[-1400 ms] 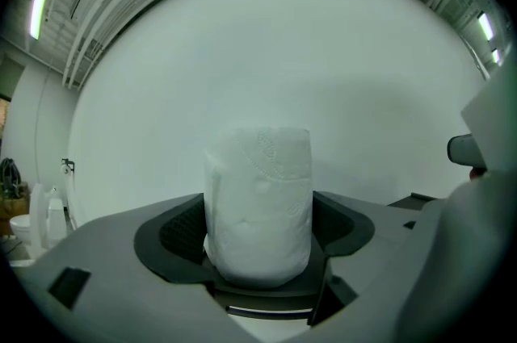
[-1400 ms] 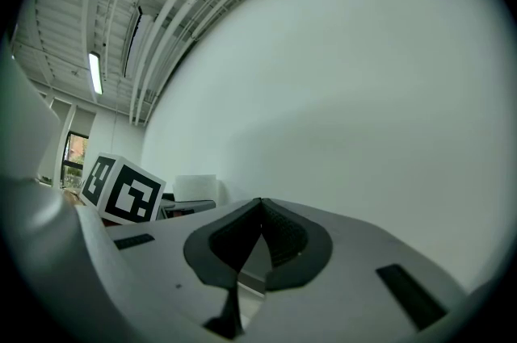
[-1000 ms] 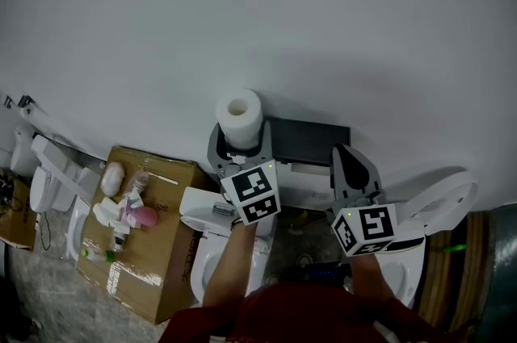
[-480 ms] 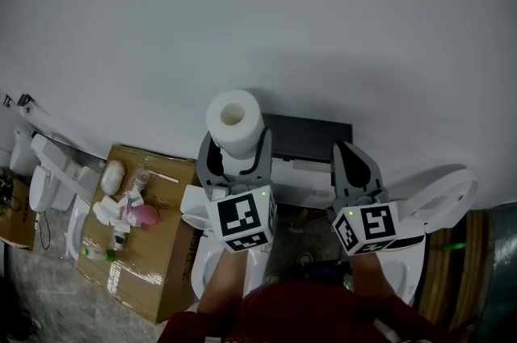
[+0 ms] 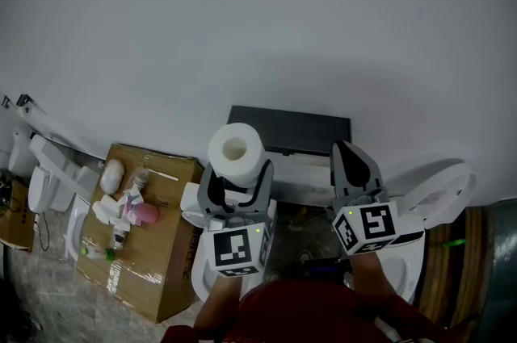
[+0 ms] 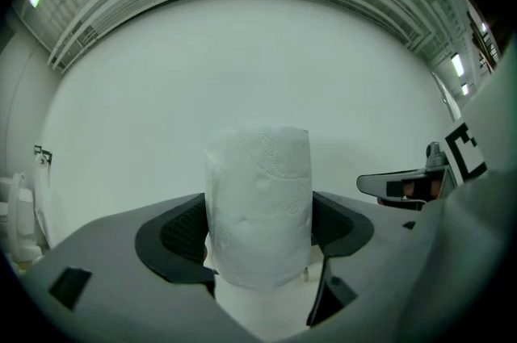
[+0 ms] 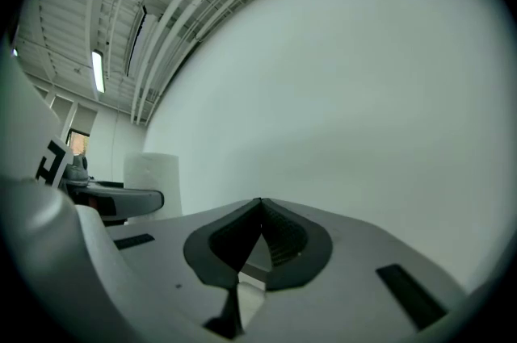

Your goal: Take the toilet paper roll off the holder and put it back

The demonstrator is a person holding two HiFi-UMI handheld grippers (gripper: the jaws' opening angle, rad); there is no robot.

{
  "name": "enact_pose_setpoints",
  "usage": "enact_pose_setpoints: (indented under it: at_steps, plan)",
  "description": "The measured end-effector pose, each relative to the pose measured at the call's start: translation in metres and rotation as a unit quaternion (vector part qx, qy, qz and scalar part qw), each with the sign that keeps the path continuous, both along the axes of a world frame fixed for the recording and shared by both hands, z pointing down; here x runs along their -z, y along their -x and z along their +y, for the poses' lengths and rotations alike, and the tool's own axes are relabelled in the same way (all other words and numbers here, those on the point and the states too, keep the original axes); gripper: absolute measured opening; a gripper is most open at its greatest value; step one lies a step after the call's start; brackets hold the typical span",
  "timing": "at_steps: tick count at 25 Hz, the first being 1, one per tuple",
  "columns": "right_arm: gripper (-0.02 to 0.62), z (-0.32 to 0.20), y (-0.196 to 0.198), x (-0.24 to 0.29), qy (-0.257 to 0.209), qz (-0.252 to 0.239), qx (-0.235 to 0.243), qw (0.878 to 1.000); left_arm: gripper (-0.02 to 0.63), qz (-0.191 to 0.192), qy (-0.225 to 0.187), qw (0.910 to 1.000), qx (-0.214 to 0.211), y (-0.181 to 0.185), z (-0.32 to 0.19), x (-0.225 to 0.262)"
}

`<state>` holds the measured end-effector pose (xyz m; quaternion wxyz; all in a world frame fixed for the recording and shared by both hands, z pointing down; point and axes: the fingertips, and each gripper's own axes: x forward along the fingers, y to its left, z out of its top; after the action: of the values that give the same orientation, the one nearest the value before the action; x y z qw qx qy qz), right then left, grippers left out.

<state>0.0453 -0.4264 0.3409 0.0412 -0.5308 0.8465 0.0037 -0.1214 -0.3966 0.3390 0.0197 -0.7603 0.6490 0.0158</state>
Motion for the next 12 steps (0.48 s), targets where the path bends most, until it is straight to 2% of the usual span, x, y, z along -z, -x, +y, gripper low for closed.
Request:
enact_pose_setpoints:
  at_steps: [7,12]
  plan:
    - [0.009,0.008,0.004,-0.002,0.005,0.0,-0.003,1.0,0.414,-0.007,0.013,0.9999,-0.002,-0.004,0.014,-0.018]
    - [0.009,0.015,0.003,-0.003,0.008,0.002,-0.003,1.0,0.411,0.006,0.015,0.9997,0.016,0.004,0.018,-0.02]
